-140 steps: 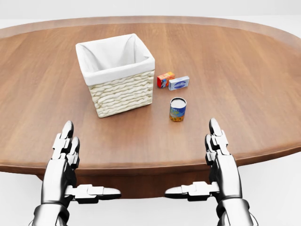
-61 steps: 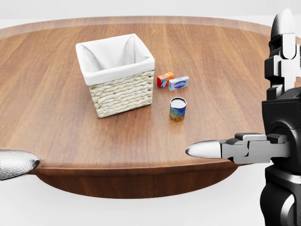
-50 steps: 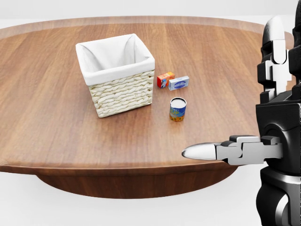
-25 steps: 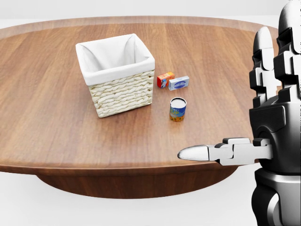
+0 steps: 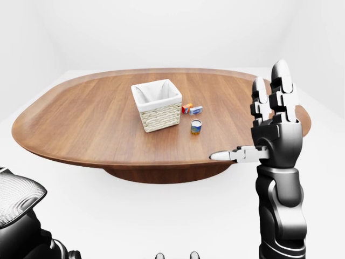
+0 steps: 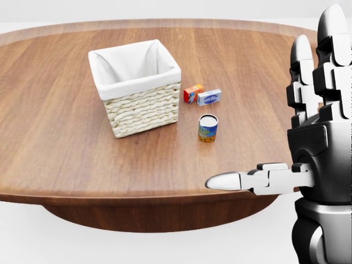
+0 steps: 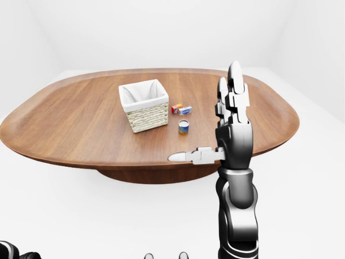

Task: Pick up the alphabet soup and put it in the basket.

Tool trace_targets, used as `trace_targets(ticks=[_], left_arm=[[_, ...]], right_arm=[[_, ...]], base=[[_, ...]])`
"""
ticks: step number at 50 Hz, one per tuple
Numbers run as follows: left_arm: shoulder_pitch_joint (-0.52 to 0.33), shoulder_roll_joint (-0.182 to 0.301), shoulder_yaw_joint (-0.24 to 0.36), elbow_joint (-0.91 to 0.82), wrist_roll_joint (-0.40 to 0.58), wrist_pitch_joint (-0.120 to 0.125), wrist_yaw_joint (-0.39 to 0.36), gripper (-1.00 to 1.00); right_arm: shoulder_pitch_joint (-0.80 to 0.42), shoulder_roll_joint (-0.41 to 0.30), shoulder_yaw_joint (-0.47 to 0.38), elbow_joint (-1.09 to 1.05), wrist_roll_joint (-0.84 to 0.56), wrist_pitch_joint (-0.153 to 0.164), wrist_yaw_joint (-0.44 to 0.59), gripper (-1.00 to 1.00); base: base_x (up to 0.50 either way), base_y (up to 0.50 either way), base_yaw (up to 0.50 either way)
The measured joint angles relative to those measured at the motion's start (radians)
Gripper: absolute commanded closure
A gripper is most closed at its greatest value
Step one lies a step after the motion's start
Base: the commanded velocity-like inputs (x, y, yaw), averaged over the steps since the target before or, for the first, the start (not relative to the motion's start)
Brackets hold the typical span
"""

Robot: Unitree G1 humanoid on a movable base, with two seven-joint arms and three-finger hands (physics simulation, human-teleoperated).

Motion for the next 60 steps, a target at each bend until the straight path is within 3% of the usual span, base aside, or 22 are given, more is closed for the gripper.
trace_targets(ticks=[13,60], left_arm=[[0.006,0.017,-0.023,0.0,-0.007,0.0,0.015,-1.0],[-0.017,0.012,-0.007,0.004,-0.035,0.0,0.031,-1.0]], right_arm=[[0.0,0.0,-0.003,-0.019,-0.002,0.0,0.004,-1.0],[0.016,0.005,0.006,0.031,-0.011,0.0,0.016,-1.0]], base=[[0.46,0.0,0.0],[0.5,0.0,0.0]])
